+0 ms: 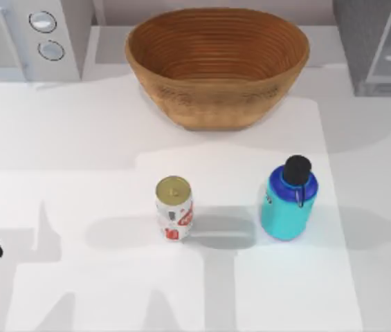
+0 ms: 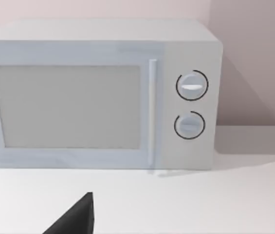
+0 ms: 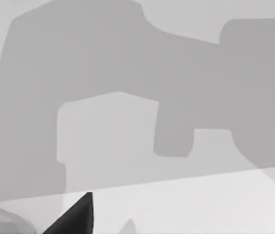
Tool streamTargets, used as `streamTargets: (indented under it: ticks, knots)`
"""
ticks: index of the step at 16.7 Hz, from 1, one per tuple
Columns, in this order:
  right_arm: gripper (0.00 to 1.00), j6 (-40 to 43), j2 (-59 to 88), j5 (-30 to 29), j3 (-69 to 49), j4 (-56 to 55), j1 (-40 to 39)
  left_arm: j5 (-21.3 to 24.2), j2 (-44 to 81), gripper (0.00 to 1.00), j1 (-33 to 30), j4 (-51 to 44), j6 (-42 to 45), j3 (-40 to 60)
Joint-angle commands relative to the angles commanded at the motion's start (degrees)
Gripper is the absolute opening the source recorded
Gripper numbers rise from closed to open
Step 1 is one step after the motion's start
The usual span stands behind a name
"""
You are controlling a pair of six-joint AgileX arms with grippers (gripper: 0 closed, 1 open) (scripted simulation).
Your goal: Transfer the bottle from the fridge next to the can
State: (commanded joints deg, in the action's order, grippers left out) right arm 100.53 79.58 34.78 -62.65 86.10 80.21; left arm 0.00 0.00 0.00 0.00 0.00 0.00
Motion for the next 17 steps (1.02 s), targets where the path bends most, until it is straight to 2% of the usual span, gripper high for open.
streamTargets:
  ticks: [4, 9, 17]
  knots:
    - [1.0, 13.1, 13.1, 8.7, -6.4, 0.0, 11.4, 0.0, 0.0, 1.0, 0.0, 0.0, 0.0, 0.0]
    - [1.0, 17.9, 23.4, 18.2, -12.9, -0.7, 22.1, 0.0, 0.0, 1.0, 0.0, 0.0, 0.0, 0.0]
    - [1.0, 17.0, 24.6, 19.5, -13.8, -0.7, 23.2, 0.0, 0.0, 1.0, 0.0, 0.0, 0.0, 0.0]
